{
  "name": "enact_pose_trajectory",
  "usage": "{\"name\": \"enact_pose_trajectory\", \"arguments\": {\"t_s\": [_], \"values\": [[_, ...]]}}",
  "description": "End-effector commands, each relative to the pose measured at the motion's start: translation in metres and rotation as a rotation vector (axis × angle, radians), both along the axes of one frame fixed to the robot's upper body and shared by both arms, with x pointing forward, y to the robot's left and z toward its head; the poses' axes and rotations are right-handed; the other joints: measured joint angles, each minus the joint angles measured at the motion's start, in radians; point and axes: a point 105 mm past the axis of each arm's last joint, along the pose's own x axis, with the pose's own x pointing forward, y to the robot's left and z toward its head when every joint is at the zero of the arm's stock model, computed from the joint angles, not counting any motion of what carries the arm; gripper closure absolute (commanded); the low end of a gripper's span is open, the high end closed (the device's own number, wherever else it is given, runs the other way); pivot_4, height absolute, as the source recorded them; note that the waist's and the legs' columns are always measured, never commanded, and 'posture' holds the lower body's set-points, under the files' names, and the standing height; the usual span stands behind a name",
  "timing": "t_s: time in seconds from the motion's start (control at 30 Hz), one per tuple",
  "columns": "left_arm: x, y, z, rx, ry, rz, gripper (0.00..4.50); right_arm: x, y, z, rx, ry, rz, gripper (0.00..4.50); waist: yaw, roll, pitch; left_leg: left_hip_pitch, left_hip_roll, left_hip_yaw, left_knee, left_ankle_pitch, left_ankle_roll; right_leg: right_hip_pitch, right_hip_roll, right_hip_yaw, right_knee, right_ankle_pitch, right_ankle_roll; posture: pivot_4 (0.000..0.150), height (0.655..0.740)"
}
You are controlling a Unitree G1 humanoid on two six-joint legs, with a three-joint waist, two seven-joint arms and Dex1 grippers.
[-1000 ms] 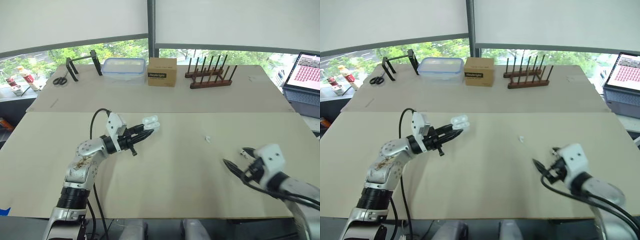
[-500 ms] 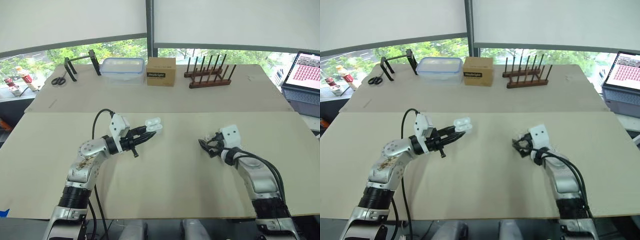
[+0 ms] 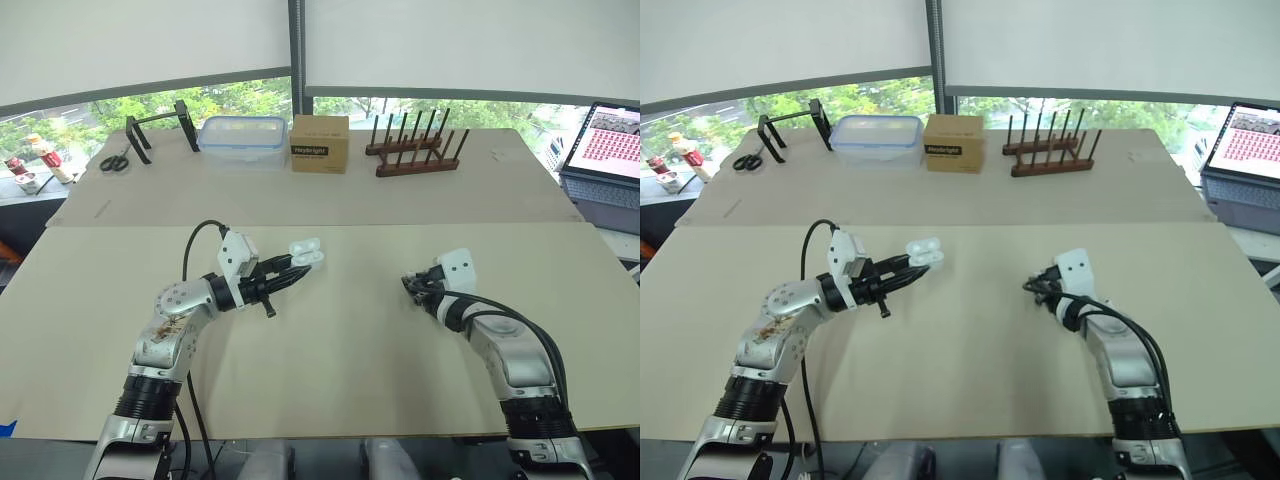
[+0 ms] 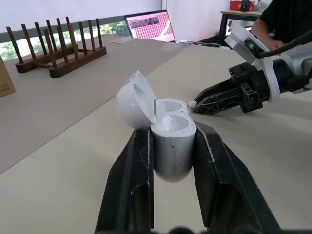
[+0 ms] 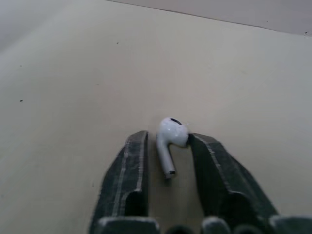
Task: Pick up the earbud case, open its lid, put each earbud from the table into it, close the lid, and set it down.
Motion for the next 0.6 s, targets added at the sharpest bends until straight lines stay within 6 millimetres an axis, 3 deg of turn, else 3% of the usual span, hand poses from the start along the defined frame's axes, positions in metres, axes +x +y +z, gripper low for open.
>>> {"name": "enact_pose_trajectory", "arguments": {"t_s": [0.03, 0.2, 0.33, 0.47, 0.6], "values": [[-0.003, -0.003, 0.010, -0.001, -0.043, -0.016, 3.90, -0.004, 0.010, -0.009, -0.006, 0.062, 0.072, 4.14, -0.002, 0.000, 0.000, 0.000, 0.000, 0.000, 0.000, 0.000, 0.000, 0.000, 0.000, 0.000, 0.000, 0.000, 0.000, 0.150, 0.7400], [-0.006, -0.002, 0.006, 0.002, -0.037, -0.016, 3.90, -0.024, 0.024, -0.001, -0.090, 0.057, 0.313, 4.14, -0.002, 0.000, 0.000, 0.000, 0.000, 0.000, 0.000, 0.000, 0.000, 0.000, 0.000, 0.000, 0.000, 0.000, 0.000, 0.150, 0.7400], [-0.011, 0.000, 0.002, 0.007, -0.027, -0.019, 3.90, -0.066, 0.029, 0.013, -0.198, 0.075, 0.655, 4.14, 0.001, 0.000, 0.000, -0.001, 0.000, 0.000, 0.000, 0.000, 0.001, 0.000, 0.000, 0.000, -0.001, 0.000, 0.000, 0.150, 0.7400], [-0.018, 0.002, -0.001, 0.011, -0.013, -0.023, 3.90, -0.109, 0.008, 0.008, -0.342, 0.178, 0.908, 4.14, 0.005, 0.000, 0.000, -0.002, 0.000, 0.000, 0.001, -0.001, 0.001, 0.001, -0.001, -0.001, -0.003, 0.000, 0.000, 0.150, 0.7400], [-0.025, 0.002, -0.005, 0.011, 0.004, -0.022, 3.90, -0.125, -0.026, 0.003, -0.499, 0.273, 1.008, 4.14, 0.004, 0.000, 0.000, 0.000, 0.001, 0.001, 0.001, -0.001, 0.001, 0.002, -0.001, -0.001, -0.003, 0.000, 0.001, 0.150, 0.7400]]}}
